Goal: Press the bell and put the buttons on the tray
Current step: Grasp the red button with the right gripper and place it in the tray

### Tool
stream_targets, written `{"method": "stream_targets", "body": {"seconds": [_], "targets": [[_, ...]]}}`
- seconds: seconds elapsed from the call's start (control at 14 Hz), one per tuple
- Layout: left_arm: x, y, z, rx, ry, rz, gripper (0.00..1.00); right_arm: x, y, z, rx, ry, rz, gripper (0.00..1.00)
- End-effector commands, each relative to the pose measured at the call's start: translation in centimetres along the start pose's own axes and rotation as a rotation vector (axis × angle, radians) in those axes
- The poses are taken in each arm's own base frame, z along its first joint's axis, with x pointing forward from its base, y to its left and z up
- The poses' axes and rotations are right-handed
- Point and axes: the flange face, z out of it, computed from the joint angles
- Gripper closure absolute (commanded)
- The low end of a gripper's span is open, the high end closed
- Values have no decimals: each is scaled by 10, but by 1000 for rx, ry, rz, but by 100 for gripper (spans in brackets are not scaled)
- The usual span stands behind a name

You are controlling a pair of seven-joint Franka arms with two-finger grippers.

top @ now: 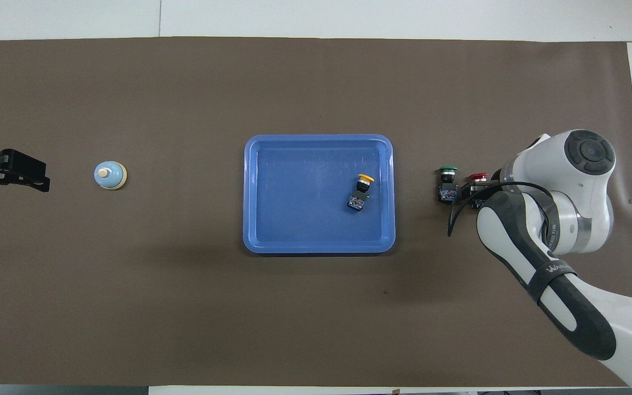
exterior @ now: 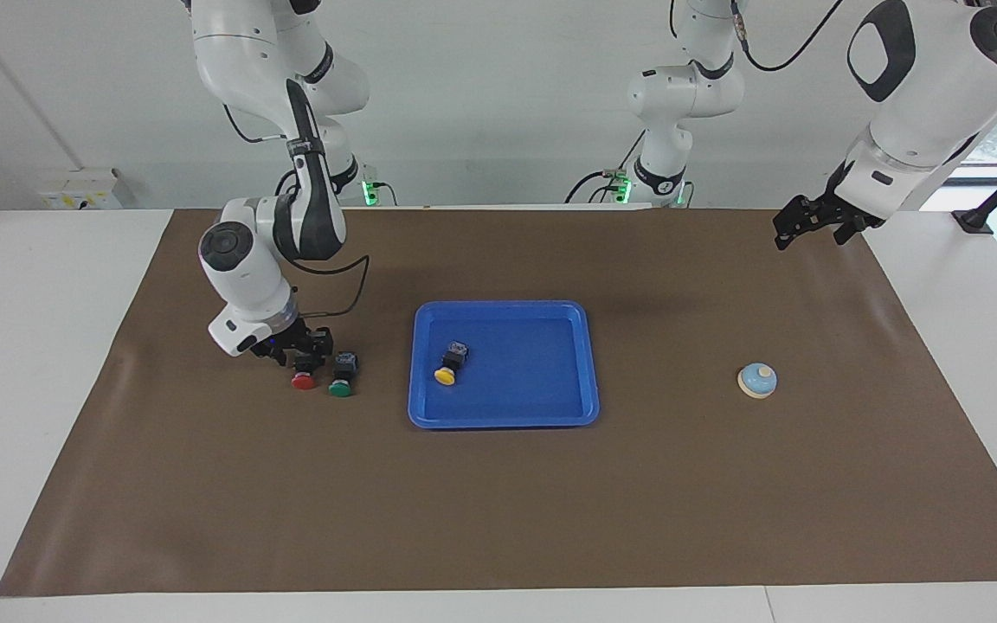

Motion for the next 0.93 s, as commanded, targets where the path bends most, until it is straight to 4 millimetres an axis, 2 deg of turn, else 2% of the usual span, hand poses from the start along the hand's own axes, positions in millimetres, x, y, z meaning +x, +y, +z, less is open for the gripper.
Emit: {"method": "stream_targets", "body": {"seconds": [0.0,0.14,0.28,0.36,0.43,0.5,0.57,0.64,0.71,0.85], "targets": [[-4,-2,-5,-9,8,-2,0,1,-1,-1,-6,16,-6,82],[-4,-2,-5,-9,8,-2,0,10,-5,-19,-5,26,-11,100],[-4,-2,-5,-9,8,-2,0,24,-21,-49,-4,25,-37,100],[-4,-2,-5,-9,8,-2,0,31,-38,-71,4,16,-50,100],[-4,-2,-5,-9,8,-2,0,37,-66,-99,5,10,-39,100],[-4,-2,-5,-11,8,-2,0,43,-102,-117,2,5,3,100],[-4,-2,-5,-9,8,-2,0,43,-139,-124,6,16,29,100],[-3,-2,-4,-9,7,-2,0,38,-177,-130,21,24,50,100],[-4,-2,-5,-9,8,-2,0,35,-208,-126,44,19,62,100],[-4,-2,-5,-9,8,-2,0,34,-284,-112,46,15,93,100]]}}
